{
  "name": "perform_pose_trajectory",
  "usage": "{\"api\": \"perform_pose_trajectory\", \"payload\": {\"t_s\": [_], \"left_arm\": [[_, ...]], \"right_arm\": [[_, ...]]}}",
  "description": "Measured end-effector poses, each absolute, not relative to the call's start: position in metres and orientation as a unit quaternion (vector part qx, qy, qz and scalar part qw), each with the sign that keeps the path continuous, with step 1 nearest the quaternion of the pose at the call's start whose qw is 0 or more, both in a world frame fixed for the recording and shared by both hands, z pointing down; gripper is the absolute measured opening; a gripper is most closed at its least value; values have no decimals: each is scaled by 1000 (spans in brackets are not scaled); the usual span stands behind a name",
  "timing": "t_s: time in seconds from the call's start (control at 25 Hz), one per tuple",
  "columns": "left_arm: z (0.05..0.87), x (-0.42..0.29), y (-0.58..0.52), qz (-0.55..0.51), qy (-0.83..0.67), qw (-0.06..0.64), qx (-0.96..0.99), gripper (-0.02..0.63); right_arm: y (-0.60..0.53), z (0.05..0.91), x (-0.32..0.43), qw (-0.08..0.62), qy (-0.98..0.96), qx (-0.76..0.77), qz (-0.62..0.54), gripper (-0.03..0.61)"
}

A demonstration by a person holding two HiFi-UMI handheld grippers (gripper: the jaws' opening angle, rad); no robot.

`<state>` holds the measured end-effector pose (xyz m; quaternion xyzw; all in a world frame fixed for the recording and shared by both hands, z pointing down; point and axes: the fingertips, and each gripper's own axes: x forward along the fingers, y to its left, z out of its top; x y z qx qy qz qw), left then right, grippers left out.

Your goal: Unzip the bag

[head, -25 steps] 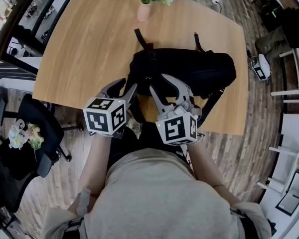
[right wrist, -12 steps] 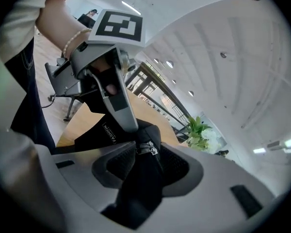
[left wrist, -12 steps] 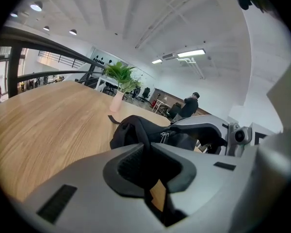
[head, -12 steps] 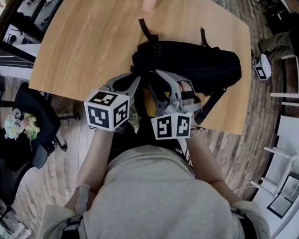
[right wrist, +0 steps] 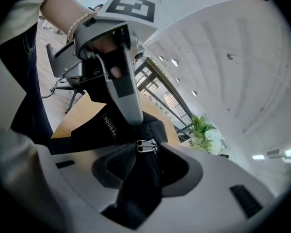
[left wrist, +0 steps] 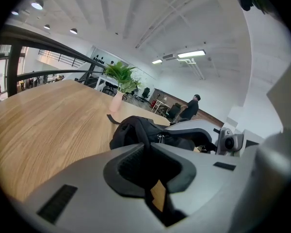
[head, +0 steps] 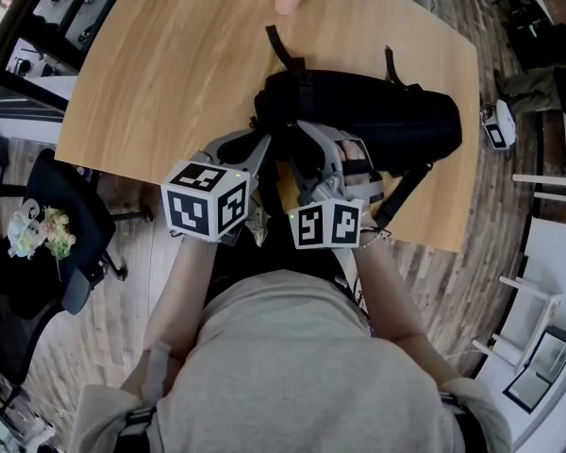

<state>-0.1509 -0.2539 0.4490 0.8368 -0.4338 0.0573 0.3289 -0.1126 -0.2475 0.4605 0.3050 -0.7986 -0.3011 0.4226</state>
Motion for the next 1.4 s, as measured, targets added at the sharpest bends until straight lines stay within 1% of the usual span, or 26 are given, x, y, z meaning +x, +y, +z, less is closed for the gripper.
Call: {"api": "perform_pose_trajectory", "payload": {"t_s": [0.12,0.44,0.68,0.8,0.96,1.12,1.24,1.4], "left_arm": [[448,-152,-254,57,-433,328,838,48],[449,-152,-254,57,-427,330,840,49],[448,-153,-256,56,-426,330,841,49],[448,-153,-256,55,-427,329,840,49],[447,-153,-256,55,-428,329,840,49],[448,-153,-257,56,-428,329,840,49],[447,-153,-257,57,-429,328,840,49],[446,-154,-258,56,-428,326,841,49]], "right_arm": [[-249,461,-112,427,-796,301,-305,129],[-242,450,-109,418,-806,300,-294,138],[-242,443,-103,408,-814,313,-269,125],[-240,440,-102,408,-813,313,-273,89],[-241,436,-99,402,-814,321,-268,71],[-244,433,-97,394,-820,328,-253,32],[-245,432,-98,383,-831,333,-226,17],[-248,429,-98,367,-843,345,-186,14]]}}
